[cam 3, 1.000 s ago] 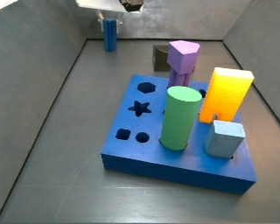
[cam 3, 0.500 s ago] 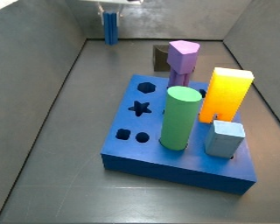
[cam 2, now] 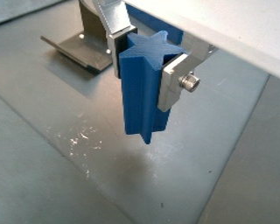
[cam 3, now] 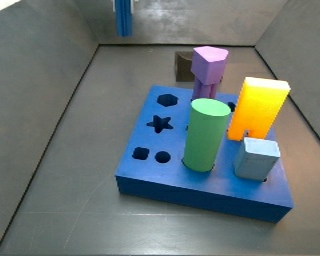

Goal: Pick up the star object. Move up. Move to above the board. Insert the star object.
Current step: Move to above the board.

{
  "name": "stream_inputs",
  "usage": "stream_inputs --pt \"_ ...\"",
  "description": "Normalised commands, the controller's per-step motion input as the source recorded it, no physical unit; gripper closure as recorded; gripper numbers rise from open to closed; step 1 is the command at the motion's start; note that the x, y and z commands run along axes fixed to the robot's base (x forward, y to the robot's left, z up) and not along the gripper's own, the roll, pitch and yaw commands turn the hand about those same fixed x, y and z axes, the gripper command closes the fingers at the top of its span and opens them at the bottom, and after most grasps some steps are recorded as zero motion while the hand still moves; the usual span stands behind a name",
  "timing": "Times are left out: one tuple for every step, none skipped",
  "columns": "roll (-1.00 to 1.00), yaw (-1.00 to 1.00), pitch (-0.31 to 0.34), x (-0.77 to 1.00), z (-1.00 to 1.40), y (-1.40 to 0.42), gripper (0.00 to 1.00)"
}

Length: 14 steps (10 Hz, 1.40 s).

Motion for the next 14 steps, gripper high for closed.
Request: stream_inputs --pt "0.06 0.03 0.1 -0.06 1.0 0.08 1.0" --pt "0.07 0.02 0.106 -0.06 1.0 0.08 1.0" --pt "0.08 0.03 0.11 -0.05 1.0 0.07 1.0" --pt "0.07 0.02 0.108 -0.05 1.0 0.07 1.0" --pt "0.06 0.02 0.103 -0.05 1.0 0.06 1.0" --pt "0.06 0.02 0.097 -0.04 1.0 0.06 1.0" --pt "0.06 0.01 0.093 -0.04 1.0 0.06 1.0" --pt "0.05 0.02 0.088 -0.04 1.0 0.05 1.0" --pt "0.05 0.02 0.09 -0.03 1.0 0.05 1.0" --pt "0.05 0.02 0.094 -0.03 1.0 0.04 1.0" --pt "0.05 0.02 0.091 -0.02 1.0 0.04 1.0" --pt "0.05 0.02 0.092 -0.02 0.96 0.03 1.0" --pt "0.05 0.02 0.09 -0.01 0.75 0.02 1.0" --pt "0.05 0.02 0.089 -0.01 0.55 0.0 1.0"
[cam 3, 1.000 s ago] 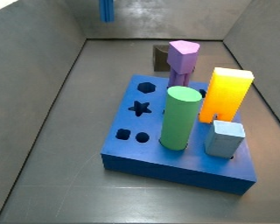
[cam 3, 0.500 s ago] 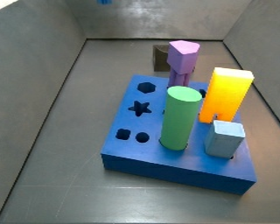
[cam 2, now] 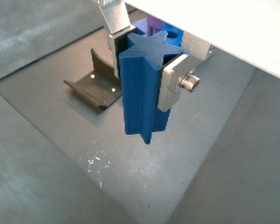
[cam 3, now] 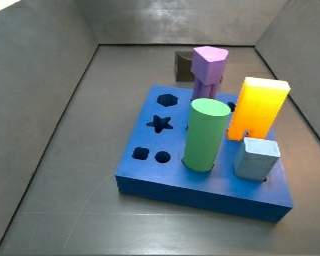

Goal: Pick up the star object. Move up. Move to above the board. Insert the star object.
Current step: Move to above the board.

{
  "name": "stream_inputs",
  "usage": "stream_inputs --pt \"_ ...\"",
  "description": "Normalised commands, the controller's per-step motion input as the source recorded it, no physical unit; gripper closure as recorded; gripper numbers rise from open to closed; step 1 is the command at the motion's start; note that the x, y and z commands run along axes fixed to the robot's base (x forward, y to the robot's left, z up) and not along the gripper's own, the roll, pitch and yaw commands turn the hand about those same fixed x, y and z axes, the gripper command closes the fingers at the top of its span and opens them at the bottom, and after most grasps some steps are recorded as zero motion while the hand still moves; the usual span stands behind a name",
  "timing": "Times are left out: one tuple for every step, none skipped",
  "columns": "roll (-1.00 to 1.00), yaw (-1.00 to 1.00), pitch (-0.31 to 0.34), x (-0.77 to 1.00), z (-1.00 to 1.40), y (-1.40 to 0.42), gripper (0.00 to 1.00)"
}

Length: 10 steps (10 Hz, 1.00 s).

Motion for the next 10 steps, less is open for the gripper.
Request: stream_inputs --pt "0.06 0.02 0.091 0.0 0.4 0.0 1.0" --pt "0.06 0.02 0.093 0.0 0.24 0.0 1.0" --pt "0.2 0.26 0.087 0.26 0.07 -1.0 1.0" --pt "0.2 0.23 0.073 0.26 0.07 -1.0 1.0" --pt "0.17 0.18 0.052 0.26 0.07 -1.0 1.0" --pt "0.06 0.06 -0.009 0.25 0.07 -1.0 1.0" --pt "0.03 0.04 -0.012 0.25 0.07 -1.0 1.0" --pt "0.0 0.02 0.0 0.25 0.07 -1.0 1.0" --pt "-0.01 0.02 0.006 0.25 0.08 -1.0 1.0" --pt "0.0 0.01 0.025 0.26 0.08 -1.0 1.0"
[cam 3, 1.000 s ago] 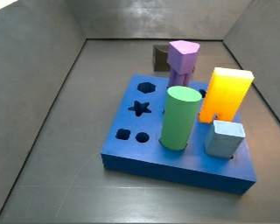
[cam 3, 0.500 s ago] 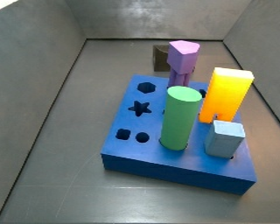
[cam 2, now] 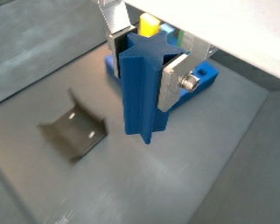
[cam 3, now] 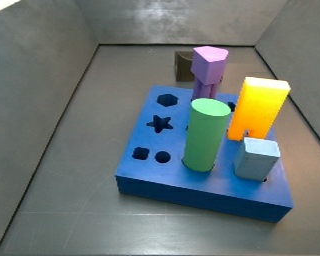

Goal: Pick up the star object. Move up. Move to above the board. Insert the star object.
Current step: Move to above the board.

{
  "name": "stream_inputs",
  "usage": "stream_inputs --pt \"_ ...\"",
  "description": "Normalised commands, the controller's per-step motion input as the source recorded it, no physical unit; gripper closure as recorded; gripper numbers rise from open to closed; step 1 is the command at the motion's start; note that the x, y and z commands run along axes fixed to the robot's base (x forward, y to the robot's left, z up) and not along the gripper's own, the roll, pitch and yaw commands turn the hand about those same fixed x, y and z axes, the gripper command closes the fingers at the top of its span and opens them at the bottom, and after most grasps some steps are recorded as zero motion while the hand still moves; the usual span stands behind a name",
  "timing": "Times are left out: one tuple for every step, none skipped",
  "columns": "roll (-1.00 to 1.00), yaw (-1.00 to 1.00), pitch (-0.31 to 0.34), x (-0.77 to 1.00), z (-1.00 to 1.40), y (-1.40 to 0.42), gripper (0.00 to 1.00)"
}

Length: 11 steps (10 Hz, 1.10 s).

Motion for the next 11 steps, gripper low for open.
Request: stream_inputs --pt "-0.03 0.01 0.038 0.27 0.08 -1.0 1.0" --pt "0.0 0.0 0.061 0.28 0.08 -1.0 1.0" --pt "0.0 0.01 0.07 0.28 0.08 -1.0 1.0" --pt "-0.02 0.01 0.087 0.29 0.08 -1.0 1.0" --pt "-0.01 0.01 0.098 0.3 0.08 -1.0 1.0" --pt "0.01 0.01 0.109 0.3 0.09 -1.0 1.0" --pt "-0.01 0.01 0.13 0.32 0.09 -1.0 1.0" --pt "0.01 0.01 0.14 0.33 0.1 -1.0 1.0" --pt "0.0 0.01 0.147 0.35 0.11 -1.0 1.0" --pt "0.01 0.01 0.148 0.34 0.1 -0.88 1.0" --pt "0.03 0.01 0.144 0.26 0.07 -0.59 1.0"
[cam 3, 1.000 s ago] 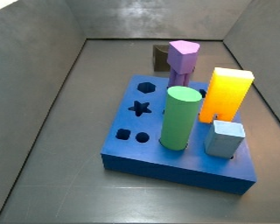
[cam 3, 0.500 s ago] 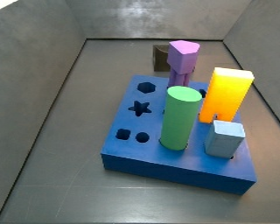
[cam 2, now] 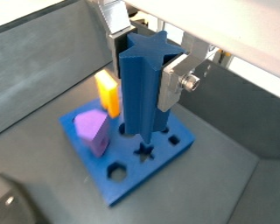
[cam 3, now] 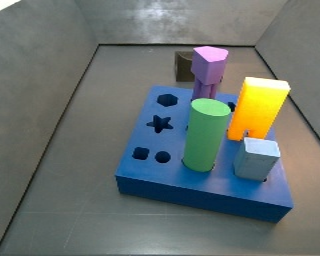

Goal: Pick up the star object. Move up. Move to above the board. Insert the star object.
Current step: Move to above the board, then insert the star object.

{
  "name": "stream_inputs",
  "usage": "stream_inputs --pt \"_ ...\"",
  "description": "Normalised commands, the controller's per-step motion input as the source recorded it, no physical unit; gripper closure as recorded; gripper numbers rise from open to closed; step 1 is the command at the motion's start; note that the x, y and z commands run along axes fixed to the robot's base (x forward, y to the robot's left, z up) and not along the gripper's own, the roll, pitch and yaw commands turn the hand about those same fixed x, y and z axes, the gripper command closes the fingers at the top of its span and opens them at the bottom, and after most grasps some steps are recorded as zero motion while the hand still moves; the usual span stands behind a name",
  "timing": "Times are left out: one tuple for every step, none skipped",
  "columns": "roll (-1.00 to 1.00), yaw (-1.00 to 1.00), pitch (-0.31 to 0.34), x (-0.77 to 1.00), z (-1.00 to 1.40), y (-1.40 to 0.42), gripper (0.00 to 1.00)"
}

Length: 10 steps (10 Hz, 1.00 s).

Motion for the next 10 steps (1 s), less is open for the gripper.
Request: stream_inputs --pt "0.05 0.01 0.124 0.17 0.05 -0.3 1.0" --pt "0.06 0.01 0.099 0.11 0.04 -0.19 1.0" --pt "-0.08 -0.11 0.0 0.0 -0.33 0.02 1.0" --pt "-0.1 -0.16 0.0 -0.05 -0.4 0.05 1.0" --pt "-0.15 -0.24 -0.027 -0.25 -0.54 0.12 1.0" --pt "-0.19 -0.2 -0.079 -0.22 -0.8 0.12 1.0" --pt "-0.14 -0.14 -0.071 -0.07 -0.88 0.03 1.0" --pt "-0.09 -0.16 -0.074 0.0 -0.96 -0.01 1.0" --pt "-0.05 -0.28 -0.091 0.04 -0.99 -0.2 1.0" --pt "-0.02 -0.39 -0.093 0.12 -1.0 -0.38 1.0"
